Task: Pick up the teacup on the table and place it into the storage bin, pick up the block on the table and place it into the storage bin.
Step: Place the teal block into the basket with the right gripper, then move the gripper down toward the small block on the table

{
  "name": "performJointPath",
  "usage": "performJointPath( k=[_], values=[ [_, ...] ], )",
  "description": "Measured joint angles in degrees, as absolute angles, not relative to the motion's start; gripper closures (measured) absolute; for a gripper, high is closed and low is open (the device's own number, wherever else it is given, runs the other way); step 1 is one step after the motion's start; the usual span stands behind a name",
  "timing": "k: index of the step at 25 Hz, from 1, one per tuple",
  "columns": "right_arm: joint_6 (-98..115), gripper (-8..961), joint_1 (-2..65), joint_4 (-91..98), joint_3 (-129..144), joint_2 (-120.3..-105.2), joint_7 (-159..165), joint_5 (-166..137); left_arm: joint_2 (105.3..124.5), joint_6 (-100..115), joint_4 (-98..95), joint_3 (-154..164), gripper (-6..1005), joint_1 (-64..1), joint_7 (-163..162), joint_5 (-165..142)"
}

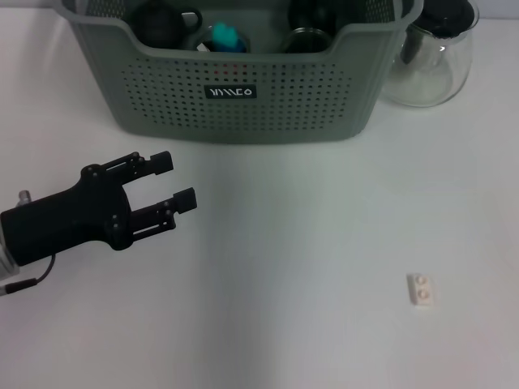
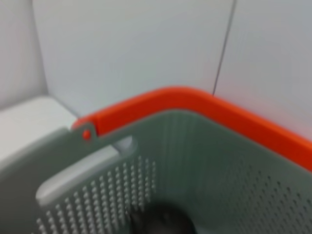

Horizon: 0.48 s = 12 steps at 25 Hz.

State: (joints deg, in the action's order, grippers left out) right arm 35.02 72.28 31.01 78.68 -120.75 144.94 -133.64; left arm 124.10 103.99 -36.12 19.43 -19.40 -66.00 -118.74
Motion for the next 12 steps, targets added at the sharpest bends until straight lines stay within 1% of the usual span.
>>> performJointPath(
  k=[3, 8, 10, 12],
  values=[
    [38.3, 274, 63.0, 44.7, 79.0, -120.46, 142.2, -126.5, 124.1, 104.2, -36.2, 19.2, 271, -19.3, -66.0, -118.7],
    [55.5, 184, 41.6, 72.9, 76.2, -119.94, 127.4, -107.6, 124.11, 104.1, -36.3, 19.1, 271, -19.1, -66.0, -118.7],
    [65.4, 185, 33.9, 80.4, 72.3, -119.67, 121.8, -100.8, 124.1, 103.9, -36.3, 19.1, 271, -19.1, -66.0, -118.7],
    [74.4, 186, 28.4, 84.1, 67.5, -119.45, 118.7, -96.4, 124.1, 103.8, -36.3, 19.1, 271, -19.2, -65.9, -118.7]
  ],
)
